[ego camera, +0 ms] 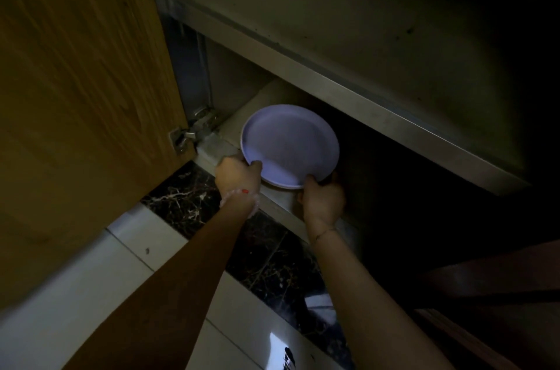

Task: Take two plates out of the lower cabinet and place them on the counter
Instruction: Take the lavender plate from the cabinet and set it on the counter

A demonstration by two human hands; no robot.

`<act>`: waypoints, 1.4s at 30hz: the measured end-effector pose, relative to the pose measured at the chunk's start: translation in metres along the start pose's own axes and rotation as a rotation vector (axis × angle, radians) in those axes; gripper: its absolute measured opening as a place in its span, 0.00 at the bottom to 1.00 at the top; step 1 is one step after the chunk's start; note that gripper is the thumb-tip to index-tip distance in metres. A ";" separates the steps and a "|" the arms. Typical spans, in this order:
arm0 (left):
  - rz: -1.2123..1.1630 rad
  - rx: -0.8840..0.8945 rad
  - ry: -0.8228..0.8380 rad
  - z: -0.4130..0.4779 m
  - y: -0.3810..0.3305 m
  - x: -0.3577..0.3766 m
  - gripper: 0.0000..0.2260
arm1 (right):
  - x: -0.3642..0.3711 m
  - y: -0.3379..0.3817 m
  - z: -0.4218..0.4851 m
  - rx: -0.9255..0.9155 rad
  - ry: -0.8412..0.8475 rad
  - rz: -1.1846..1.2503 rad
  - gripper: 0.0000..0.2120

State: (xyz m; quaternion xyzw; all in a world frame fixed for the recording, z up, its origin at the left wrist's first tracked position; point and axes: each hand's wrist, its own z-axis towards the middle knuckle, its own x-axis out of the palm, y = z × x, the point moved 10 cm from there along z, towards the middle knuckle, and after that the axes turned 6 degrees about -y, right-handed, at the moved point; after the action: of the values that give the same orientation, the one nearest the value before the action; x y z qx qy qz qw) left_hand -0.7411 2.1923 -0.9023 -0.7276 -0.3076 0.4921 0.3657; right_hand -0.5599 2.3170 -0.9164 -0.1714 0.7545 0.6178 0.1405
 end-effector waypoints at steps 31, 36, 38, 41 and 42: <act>-0.340 -0.277 -0.112 -0.108 -0.009 -0.169 0.16 | -0.050 0.079 -0.153 0.186 0.260 0.257 0.25; -0.462 -0.367 -0.214 -0.165 -0.039 -0.239 0.16 | -0.090 0.135 -0.207 0.223 0.336 0.270 0.28; -0.484 -0.399 -0.226 -0.187 -0.053 -0.264 0.15 | -0.109 0.160 -0.229 0.233 0.359 0.259 0.29; -0.505 -0.413 -0.230 -0.218 -0.081 -0.299 0.15 | -0.144 0.198 -0.258 0.212 0.371 0.228 0.29; -0.491 -0.414 -0.240 -0.228 -0.093 -0.312 0.15 | -0.155 0.211 -0.266 0.198 0.373 0.216 0.29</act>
State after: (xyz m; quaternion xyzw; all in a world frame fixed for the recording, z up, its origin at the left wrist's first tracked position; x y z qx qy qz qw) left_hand -0.6370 1.9384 -0.6148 -0.6275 -0.6079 0.3985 0.2790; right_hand -0.5114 2.1067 -0.6122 -0.1862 0.8382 0.5100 -0.0520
